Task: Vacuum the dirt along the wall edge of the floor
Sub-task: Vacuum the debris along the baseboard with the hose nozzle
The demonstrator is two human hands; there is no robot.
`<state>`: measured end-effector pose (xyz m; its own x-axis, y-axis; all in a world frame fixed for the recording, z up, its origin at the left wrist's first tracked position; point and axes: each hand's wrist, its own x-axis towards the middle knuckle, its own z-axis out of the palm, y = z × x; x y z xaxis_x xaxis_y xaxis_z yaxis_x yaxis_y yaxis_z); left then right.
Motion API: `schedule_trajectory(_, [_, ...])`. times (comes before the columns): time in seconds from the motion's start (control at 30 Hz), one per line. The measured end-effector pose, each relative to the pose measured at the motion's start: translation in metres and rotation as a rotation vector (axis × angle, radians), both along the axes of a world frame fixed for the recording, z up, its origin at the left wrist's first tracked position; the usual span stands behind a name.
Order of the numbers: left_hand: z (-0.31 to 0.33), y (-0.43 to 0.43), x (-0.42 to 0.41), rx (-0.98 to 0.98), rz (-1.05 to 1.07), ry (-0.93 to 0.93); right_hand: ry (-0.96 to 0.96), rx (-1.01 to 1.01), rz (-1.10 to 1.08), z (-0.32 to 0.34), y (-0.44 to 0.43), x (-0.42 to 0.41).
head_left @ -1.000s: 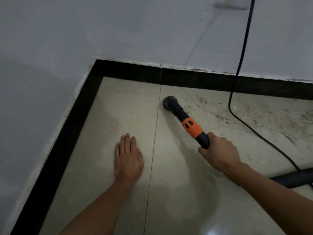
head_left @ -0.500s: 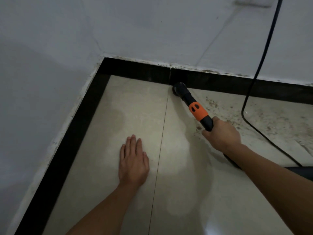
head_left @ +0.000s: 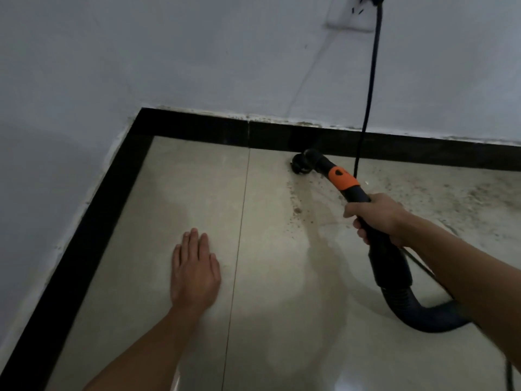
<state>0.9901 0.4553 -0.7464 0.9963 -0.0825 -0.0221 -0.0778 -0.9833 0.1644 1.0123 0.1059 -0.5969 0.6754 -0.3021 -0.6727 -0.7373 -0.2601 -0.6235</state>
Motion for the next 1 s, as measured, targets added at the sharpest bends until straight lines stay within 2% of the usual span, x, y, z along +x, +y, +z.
schedule_trajectory(0.1, [0.0, 0.0, 0.001, 0.001, -0.001, -0.005, 0.052, 0.054, 0.073, 0.007, -0.005, -0.008])
schedule_trajectory(0.37, [0.001, -0.001, 0.0, -0.001, -0.008, -0.017, 0.147, 0.151, 0.067, 0.022, -0.036, -0.048])
schedule_trajectory(0.67, [0.006, -0.008, -0.005, -0.01, 0.011, -0.012, 0.137, 0.053, 0.143, 0.013, -0.029, -0.098])
schedule_trajectory(0.8, [0.009, -0.014, -0.009, -0.01, 0.032, 0.016, 0.166, 0.07, 0.207, 0.019, -0.026, -0.113])
schedule_trajectory(1.0, [0.007, -0.019, -0.011, 0.001, 0.03, 0.032, 0.116, -0.067, 0.352, 0.03, -0.004, -0.14])
